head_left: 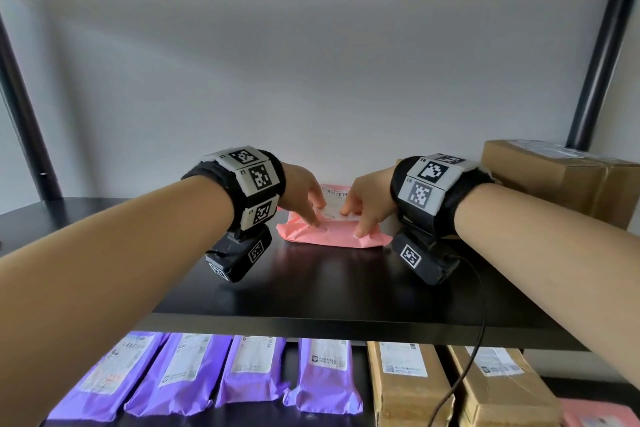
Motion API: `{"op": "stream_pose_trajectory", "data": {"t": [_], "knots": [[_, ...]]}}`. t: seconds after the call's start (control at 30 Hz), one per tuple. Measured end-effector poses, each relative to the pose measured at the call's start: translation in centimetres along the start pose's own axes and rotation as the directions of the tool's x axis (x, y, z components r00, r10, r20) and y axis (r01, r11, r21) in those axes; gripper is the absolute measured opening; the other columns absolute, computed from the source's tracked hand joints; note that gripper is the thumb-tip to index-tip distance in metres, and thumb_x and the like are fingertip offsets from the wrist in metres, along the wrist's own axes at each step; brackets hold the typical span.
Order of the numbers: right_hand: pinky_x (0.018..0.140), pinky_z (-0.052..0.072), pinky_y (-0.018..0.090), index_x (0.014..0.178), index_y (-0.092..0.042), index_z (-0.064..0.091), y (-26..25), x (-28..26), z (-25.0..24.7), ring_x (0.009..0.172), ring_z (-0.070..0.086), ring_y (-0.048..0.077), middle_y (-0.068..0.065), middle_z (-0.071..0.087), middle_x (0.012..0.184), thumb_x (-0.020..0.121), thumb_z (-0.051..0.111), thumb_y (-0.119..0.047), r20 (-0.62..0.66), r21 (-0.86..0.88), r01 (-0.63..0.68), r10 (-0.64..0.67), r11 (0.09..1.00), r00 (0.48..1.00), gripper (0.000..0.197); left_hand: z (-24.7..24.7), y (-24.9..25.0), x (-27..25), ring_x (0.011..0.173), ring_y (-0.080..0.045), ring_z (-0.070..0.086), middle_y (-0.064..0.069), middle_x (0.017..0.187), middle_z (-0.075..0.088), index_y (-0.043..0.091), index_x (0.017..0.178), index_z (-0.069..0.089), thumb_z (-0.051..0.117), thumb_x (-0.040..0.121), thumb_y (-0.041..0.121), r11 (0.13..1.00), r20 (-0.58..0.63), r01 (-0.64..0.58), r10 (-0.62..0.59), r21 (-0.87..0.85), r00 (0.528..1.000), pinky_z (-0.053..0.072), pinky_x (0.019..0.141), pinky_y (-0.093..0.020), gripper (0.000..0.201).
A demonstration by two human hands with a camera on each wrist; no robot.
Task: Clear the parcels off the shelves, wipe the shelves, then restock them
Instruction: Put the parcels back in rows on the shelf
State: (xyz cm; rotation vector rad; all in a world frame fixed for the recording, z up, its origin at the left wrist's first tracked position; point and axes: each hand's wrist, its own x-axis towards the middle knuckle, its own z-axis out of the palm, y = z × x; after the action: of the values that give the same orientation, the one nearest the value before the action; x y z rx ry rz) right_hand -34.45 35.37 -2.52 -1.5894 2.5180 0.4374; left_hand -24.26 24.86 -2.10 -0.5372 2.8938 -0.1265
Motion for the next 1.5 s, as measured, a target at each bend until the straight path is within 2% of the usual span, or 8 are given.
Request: {"op": "stream_pose_trajectory", "data": {"t": [0.23,0.5,0.6,0.77,0.9,0.97,1.27,1.5], "knots": [[0.066,0.043,0.013,0.139,-0.02,0.045,0.1,0.6,0.2,0.083,0.057,0.012,0.001,0.058,0.127,0.084,0.068,-0.032,0.014,0.08,-0.009,0.008,0.997,1.0,0.061,0.4,0.3,-0.2,0.134,-0.013,0.036,0.007,0.146,0.04,0.031,0.139,0.043,0.052,0.092,0.044,0.999,0.057,0.016,-0.019,0.052,0.998,0.022,0.113,-0.032,0.05],[0.087,0.049,0.022,0.139,-0.025,0.045,0.2,-0.2,0.3,0.094,0.063,0.014,-0.003,0.055,0.13,0.084,0.068,-0.032,0.018,0.156,-0.026,0.024,0.987,1.0,0.059,0.5,0.5,-0.3,0.134,-0.015,0.036,0.006,0.146,0.039,0.031,0.139,0.042,0.051,0.093,0.041,0.998,0.048,0.031,-0.033,0.055,0.998,0.023,0.113,-0.032,0.048],[0.081,0.049,0.021,0.136,-0.027,0.048,0.4,-0.9,0.4,0.074,0.059,0.01,-0.006,0.058,0.112,0.084,0.068,-0.034,-0.022,0.205,-0.036,0.041,0.978,0.999,0.056,0.5,0.8,-0.7,0.134,-0.015,0.035,0.005,0.147,0.038,0.029,0.141,0.04,0.051,0.093,0.041,0.998,0.031,0.047,-0.048,0.045,0.998,0.022,0.111,-0.03,0.051],[0.084,0.043,0.022,0.131,-0.025,0.053,0.8,-2.5,0.5,0.087,0.058,0.012,-0.013,0.056,0.087,0.083,0.068,-0.035,-0.145,0.231,-0.017,0.052,0.973,0.988,0.052,0.6,1.2,-1.8,0.134,-0.016,0.037,0.004,0.146,0.041,0.024,0.141,0.042,0.055,0.092,0.038,0.998,-0.036,0.061,-0.062,-0.011,0.997,0.023,0.111,-0.029,0.052],[0.089,0.039,0.022,0.13,-0.023,0.054,1.0,-4.1,0.5,0.112,0.055,0.016,-0.004,0.058,0.124,0.085,0.068,-0.031,-0.222,0.228,0.024,0.027,0.973,0.975,0.048,0.4,2.1,-2.9,0.132,-0.016,0.038,0.002,0.144,0.043,0.021,0.139,0.044,0.056,0.092,0.036,0.994,-0.123,0.079,-0.088,-0.076,0.989,0.025,0.11,-0.027,0.051],[0.091,0.038,0.022,0.13,-0.022,0.056,1.2,-4.7,0.6,0.115,0.055,0.017,-0.001,0.056,0.129,0.085,0.067,-0.028,-0.243,0.241,0.044,0.017,0.969,0.97,0.046,0.1,2.8,-3.5,0.131,-0.015,0.041,0.002,0.143,0.045,0.019,0.138,0.045,0.054,0.093,0.034,0.992,-0.157,0.077,-0.092,-0.102,0.983,0.027,0.108,-0.026,0.048],[0.077,0.046,0.022,0.111,-0.019,0.067,3.3,-7.0,1.9,0.088,0.059,0.013,-0.001,0.064,0.1,0.083,0.066,-0.015,-0.369,0.384,0.19,-0.039,0.904,0.929,0.029,-0.3,6.8,-6.1,0.116,-0.015,0.054,0.0,0.125,0.061,0.017,0.123,0.061,0.054,0.093,0.026,0.942,-0.361,0.078,-0.2,-0.327,0.911,0.039,0.098,-0.025,0.032],[0.076,0.054,0.022,0.109,-0.015,0.068,4.3,-11.8,2.8,0.083,0.065,0.015,0.003,0.066,0.102,0.085,0.061,-0.006,-0.443,0.473,0.299,-0.07,0.828,0.894,0.027,0.1,11.1,-8.8,0.111,-0.013,0.055,0.002,0.123,0.062,0.019,0.119,0.063,0.051,0.094,0.024,0.921,-0.418,0.059,-0.231,-0.384,0.879,0.036,0.086,-0.018,0.028]]}}
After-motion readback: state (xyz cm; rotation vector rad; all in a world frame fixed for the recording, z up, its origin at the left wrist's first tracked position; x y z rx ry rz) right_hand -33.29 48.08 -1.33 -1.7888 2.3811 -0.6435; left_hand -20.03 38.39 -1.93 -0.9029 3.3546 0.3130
